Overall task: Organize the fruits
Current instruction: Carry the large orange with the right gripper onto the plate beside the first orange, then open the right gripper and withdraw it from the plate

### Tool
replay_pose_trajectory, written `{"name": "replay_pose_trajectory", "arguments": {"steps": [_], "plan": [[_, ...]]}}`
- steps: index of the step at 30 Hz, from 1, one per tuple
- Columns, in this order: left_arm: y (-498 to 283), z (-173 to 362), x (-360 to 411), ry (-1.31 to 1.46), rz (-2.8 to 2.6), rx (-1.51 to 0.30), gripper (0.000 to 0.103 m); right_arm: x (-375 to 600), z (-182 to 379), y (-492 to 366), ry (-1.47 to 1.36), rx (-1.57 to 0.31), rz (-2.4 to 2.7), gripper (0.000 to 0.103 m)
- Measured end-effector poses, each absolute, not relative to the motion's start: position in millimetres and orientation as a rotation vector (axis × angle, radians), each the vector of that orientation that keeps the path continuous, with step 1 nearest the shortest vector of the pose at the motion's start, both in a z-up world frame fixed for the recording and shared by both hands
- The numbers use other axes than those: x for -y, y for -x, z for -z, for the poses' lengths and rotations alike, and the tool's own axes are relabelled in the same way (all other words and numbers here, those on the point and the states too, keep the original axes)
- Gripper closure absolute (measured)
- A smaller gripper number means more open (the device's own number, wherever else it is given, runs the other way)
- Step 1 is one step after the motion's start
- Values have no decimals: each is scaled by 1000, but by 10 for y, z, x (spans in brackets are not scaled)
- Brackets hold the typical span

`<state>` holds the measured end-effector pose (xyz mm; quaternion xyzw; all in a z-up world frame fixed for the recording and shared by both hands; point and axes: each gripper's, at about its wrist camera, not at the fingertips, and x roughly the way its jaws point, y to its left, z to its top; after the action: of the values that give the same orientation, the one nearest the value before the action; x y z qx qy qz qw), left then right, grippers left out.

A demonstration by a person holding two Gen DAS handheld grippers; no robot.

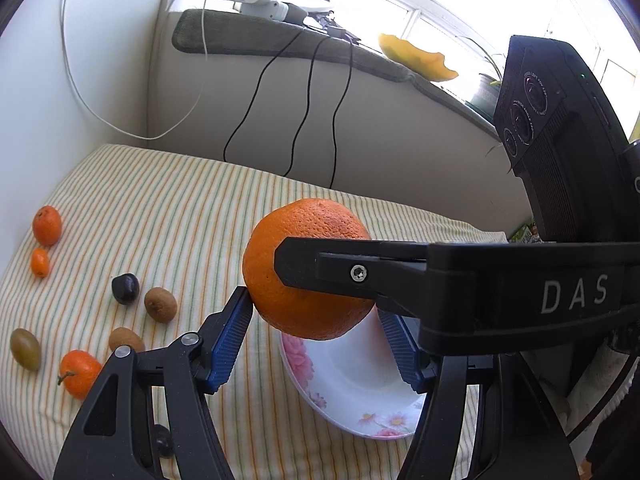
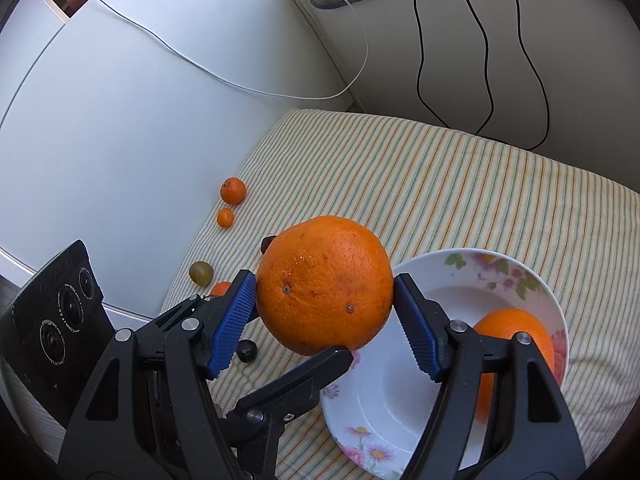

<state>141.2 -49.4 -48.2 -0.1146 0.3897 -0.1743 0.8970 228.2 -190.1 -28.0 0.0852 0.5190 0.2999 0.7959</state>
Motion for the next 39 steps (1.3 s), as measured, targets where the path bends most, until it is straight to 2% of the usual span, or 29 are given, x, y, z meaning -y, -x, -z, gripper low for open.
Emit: {"name": "replay_pose_trajectory", "arguments": {"steps": [11,28,39], "plan": [[-1505,585,771,220,389,-841,38,2167,379,-2258,-185,-1136,-613,29],[-1495,653,727,209,383,-868,38,2047,433,-2222,-130,-1144,-621,29],[-1351,532,646,186,371,-825,41,2100,269,-2164,-105,-1076,-613,29]]}}
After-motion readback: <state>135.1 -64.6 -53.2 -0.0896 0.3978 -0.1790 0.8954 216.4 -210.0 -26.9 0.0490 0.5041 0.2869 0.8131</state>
